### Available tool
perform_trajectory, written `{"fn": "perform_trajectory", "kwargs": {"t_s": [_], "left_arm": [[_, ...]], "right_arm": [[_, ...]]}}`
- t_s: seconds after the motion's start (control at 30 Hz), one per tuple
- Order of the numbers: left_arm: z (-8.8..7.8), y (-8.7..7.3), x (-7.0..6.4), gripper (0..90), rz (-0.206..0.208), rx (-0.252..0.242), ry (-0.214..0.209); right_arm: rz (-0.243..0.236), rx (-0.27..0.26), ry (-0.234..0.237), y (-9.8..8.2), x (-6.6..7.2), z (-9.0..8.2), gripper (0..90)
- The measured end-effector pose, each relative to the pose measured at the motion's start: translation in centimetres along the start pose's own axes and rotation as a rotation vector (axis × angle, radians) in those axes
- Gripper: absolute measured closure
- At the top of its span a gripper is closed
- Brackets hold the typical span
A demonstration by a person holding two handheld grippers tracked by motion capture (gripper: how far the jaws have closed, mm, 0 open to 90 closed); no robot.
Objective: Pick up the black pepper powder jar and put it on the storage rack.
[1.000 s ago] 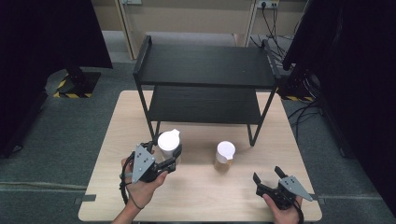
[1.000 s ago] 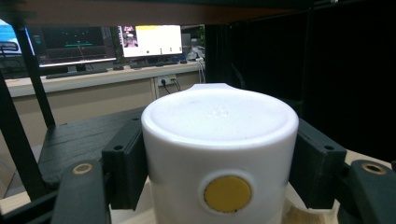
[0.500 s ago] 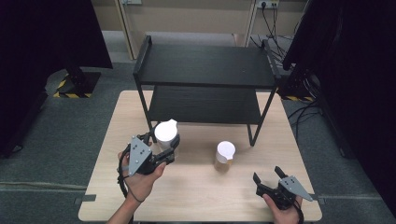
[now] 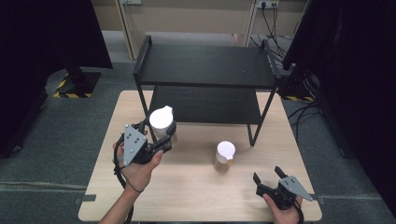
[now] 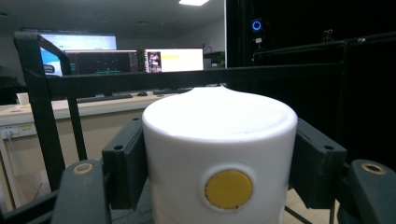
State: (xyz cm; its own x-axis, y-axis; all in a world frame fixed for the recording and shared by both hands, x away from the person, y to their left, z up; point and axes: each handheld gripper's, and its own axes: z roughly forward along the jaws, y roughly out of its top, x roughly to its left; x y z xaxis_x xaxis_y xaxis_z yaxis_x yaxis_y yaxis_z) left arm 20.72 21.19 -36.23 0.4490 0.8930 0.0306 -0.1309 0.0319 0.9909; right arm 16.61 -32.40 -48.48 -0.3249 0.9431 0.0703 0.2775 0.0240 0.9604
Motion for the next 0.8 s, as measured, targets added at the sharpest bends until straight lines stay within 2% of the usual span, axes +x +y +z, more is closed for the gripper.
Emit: {"fn": "perform_trajectory", "kwargs": {"t_s": [0.43,0.8], "left_arm": [[1.0,1.3,0.0,30.9,0.007,-0.031,0.024],[1.9,3.1,0.3,30.9,0.012,-0.063,0.042]], "right_arm": [[0.000,-0.001,0.000,0.0,0.0,0.0,8.4],[0.000,-0.001,0.000,0.0,0.0,0.0,8.4]]}}
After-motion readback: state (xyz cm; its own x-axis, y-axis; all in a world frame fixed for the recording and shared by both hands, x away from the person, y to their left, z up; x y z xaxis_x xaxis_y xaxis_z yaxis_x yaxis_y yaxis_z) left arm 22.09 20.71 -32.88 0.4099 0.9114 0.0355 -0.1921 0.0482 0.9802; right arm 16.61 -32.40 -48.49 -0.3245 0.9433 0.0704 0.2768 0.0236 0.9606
